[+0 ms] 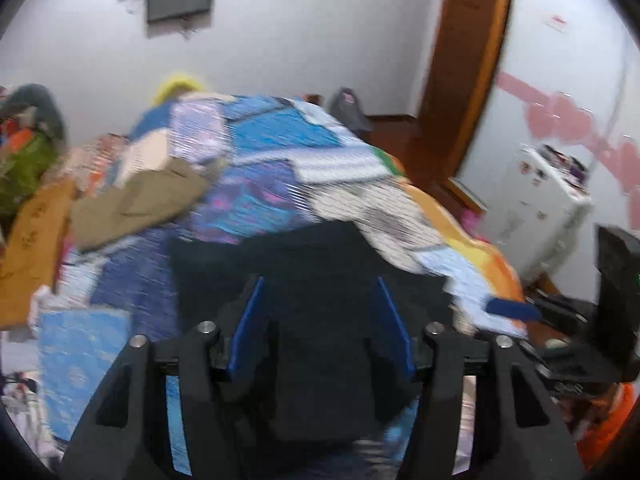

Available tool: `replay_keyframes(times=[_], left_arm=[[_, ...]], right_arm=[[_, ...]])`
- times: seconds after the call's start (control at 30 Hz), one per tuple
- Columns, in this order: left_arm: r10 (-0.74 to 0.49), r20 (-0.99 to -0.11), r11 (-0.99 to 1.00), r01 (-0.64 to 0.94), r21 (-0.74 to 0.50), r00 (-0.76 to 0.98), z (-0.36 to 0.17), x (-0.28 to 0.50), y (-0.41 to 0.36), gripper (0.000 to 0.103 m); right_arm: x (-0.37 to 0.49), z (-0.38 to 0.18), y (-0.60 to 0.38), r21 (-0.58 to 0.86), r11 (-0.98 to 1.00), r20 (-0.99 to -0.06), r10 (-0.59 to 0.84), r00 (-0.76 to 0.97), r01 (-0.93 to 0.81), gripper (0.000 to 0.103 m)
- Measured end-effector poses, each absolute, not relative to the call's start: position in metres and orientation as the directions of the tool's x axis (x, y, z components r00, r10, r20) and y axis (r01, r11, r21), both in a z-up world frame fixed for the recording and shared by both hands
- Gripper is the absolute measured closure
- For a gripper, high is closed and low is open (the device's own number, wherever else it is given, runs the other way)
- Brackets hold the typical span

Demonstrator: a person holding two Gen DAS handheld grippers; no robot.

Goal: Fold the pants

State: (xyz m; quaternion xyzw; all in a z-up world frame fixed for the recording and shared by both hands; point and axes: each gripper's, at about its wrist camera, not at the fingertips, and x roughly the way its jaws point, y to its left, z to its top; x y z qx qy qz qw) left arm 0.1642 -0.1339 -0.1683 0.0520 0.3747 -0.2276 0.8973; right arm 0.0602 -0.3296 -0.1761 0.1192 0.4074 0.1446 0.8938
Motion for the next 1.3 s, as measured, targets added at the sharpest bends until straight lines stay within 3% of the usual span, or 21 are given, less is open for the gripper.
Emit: replay_keyframes(times=[0.17, 0.33, 0.5, 0.63, 0.83, 0.93, 1.13, 1.3], left_arm=[[-0.247, -0.727, 0.929, 0.371, 0.011, 0.641, -0.179, 0.220, -0.104, 0.043], [-0.138, -0.780, 0.944, 0.320, 0.083, 0.610, -0.219, 0.289, -0.091, 0.042], [-0.053, -0.831, 0.931, 0.328, 0.159, 0.554, -0.265, 0.339, -0.091, 0.042], [-0.053, -0.863, 0.909, 0.382, 0.167, 0.502, -0.292, 0.353, -0.086, 0.042], [-0.093, -0.886, 0.877, 0.458, 0.143, 0.454, -0.298, 0.330, -0.068, 0.054], [-0.093, -0.902, 0.869, 0.476, 0.134, 0.423, -0.299, 0.309, -0.057, 0.056], [-0.152, -0.920, 0.911, 0.412, 0.011, 0.360, -0.297, 0.259, -0.037, 0.062], [-0.172, -0.911, 0.936, 0.349, -0.034, 0.374, -0.289, 0.217, -0.041, 0.077]], right_arm=[[0.068, -0.188, -0.313, 0.351, 0.919, -0.710, 0.385, 0.590, -0.178, 0.050], [0.076, -0.197, -0.303, 0.349, 0.919, -0.722, 0.390, 0.571, -0.185, 0.040], [0.087, -0.207, -0.301, 0.326, 0.921, -0.746, 0.389, 0.541, -0.213, 0.040], [0.099, -0.211, -0.303, 0.289, 0.933, -0.761, 0.360, 0.540, -0.215, 0.043], [0.132, -0.224, -0.326, 0.302, 0.937, -0.782, 0.349, 0.517, -0.176, 0.041], [0.148, -0.223, -0.332, 0.269, 0.947, -0.787, 0.321, 0.527, -0.174, 0.041], [0.182, -0.219, -0.341, 0.175, 0.971, -0.794, 0.237, 0.560, -0.162, 0.041], [0.172, -0.198, -0.355, 0.135, 0.984, -0.774, 0.179, 0.608, -0.118, 0.041]])
